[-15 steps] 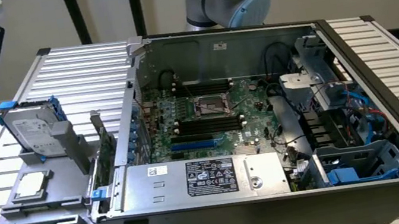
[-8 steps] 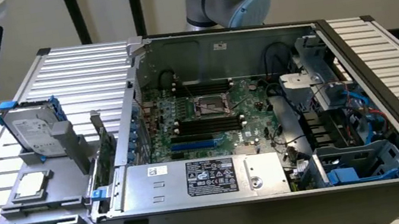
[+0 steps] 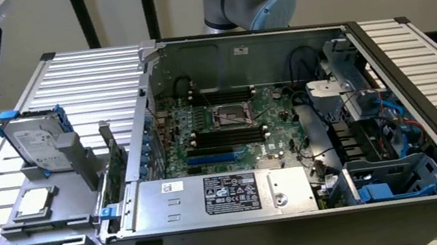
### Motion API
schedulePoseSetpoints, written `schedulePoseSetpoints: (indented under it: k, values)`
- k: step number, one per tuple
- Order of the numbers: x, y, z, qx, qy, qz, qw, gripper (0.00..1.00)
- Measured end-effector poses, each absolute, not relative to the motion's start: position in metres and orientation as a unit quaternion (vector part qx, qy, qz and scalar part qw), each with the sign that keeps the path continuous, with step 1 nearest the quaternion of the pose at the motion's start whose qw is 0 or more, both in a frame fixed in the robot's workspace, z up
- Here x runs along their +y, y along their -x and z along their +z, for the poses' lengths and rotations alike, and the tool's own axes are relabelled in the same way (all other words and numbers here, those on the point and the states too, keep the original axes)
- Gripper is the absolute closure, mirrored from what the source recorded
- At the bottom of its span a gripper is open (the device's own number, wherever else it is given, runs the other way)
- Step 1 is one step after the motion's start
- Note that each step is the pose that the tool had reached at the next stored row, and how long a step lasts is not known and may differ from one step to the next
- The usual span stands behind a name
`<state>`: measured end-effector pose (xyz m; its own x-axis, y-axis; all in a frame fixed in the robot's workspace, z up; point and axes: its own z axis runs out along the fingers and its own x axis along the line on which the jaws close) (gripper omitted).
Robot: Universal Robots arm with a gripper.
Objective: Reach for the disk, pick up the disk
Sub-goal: 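Pick up the disk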
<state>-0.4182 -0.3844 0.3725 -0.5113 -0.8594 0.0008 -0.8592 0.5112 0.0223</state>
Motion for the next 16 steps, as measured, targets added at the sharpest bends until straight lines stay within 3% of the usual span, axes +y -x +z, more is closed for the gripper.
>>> schedulePoseSetpoints:
  k: [16]
  values:
    - [-0.3844,0.4181,0.3709,-0.799,-0.601,-0.009,0.007,0.89]
